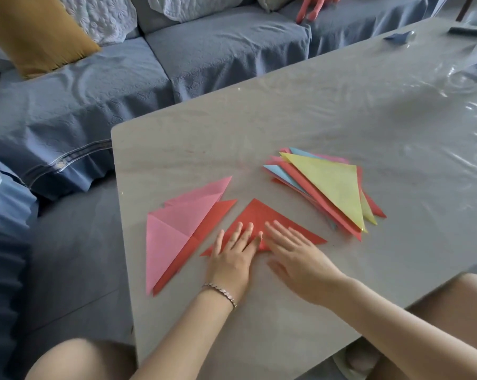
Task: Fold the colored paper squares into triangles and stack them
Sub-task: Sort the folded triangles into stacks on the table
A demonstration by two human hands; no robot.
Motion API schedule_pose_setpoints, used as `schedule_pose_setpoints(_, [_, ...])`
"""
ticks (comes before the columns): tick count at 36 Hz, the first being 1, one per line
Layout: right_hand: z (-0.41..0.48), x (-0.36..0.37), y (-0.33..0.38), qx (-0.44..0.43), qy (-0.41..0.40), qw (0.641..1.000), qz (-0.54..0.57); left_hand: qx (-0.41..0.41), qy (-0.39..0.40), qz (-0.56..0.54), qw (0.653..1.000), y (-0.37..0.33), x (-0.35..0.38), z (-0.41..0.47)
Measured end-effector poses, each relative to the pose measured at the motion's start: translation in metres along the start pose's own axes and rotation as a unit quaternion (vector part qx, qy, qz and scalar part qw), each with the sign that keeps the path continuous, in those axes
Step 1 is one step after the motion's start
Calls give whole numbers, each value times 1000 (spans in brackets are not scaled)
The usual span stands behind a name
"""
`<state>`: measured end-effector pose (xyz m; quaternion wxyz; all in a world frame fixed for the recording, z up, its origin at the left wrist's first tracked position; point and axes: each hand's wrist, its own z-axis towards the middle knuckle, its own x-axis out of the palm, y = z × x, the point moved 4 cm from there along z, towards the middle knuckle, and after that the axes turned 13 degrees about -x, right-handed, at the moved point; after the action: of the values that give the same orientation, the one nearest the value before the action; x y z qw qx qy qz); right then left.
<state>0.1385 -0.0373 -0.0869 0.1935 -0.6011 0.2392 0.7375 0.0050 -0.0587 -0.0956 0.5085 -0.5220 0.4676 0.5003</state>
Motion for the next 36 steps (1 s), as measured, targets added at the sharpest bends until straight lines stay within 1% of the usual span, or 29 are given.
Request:
schedule_pose_setpoints(2, [-6, 14, 2, 14, 66, 998, -6, -23, 13, -3, 1000, 3, 6, -2])
schedule_pose_setpoints(5, [-11, 18, 7, 21, 101, 995, -15, -33, 38, 3, 999, 6, 14, -9])
schedule_pose_setpoints(7, [-12, 16, 11, 13, 95, 995, -25, -16, 43, 19, 999, 4, 14, -14])
schedule_pose_setpoints(9, [-14, 14, 16, 13, 88, 996, -15, -5, 61, 11, 998, 0, 14, -18])
schedule_pose_setpoints(12, [-15, 13, 17, 16, 77, 997, -7, -12, 71, 10, 997, -2, 12, -19])
schedule_pose_setpoints(15, [-11, 12, 15, 22, 70, 997, -26, -19, 75, -1, 997, -4, 11, -19])
schedule_pose_setpoints(18, [-4, 14, 10, 40, 78, 995, -37, -28, 65, -5, 997, -6, 10, -19])
schedule_pose_setpoints(22, [-2, 20, 7, 35, 88, 994, -46, -43, 60, 2, 997, -11, 7, -21])
schedule_pose_setpoints(27, [-6, 15, 5, 47, 99, 993, -43, -36, 47, 18, 998, -8, 7, -22])
schedule_pose_setpoints(33, [-21, 6, -5, 94, 132, 986, -38, -32, 33, 30, 998, 8, 11, -28])
schedule_pose_setpoints(36, [-29, 6, -8, 106, 153, 982, -40, -57, 39, 30, 997, 17, 11, -31])
